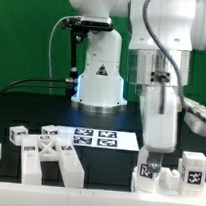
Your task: Assemble chair
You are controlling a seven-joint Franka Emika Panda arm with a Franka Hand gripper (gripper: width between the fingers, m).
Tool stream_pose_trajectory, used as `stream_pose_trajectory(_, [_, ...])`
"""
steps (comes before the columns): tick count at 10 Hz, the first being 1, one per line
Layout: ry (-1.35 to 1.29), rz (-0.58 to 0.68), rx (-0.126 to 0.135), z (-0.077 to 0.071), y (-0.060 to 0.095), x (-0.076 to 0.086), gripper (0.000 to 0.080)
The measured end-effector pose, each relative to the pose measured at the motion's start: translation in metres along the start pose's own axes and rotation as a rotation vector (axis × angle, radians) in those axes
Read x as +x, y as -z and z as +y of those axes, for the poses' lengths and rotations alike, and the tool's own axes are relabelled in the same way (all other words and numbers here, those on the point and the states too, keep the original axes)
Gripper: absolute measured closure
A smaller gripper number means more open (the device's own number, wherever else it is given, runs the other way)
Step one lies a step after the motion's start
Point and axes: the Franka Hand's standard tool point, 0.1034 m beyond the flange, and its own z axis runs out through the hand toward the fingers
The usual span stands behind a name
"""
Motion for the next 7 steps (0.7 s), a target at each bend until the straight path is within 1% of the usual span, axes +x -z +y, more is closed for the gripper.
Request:
stream_pose_trajectory(1, [0.129,0.0,-0.001,0.0005,-0.0003,0.0012,0.019])
stream_pose_trajectory(2, [0.154,0.001,-0.002,0.0008,-0.0008,0.0012,0.0162])
stream_pose_trajectory(4, [0.304,0.006,-0.005,0.001,-0.0009,0.0024,0.0152])
stream_pose_trajectory(5, [0.465,0.016,-0.007,0.0001,-0.0009,0.0023,0.0151])
stream_pose_trajectory(6, [0.74,0.049,-0.006,-0.0038,-0.0005,0.0009,0.0151])
stream_pose_trajectory(7, [0.692,0.046,-0.002,-0.0036,-0.0007,0.0007,0.0151])
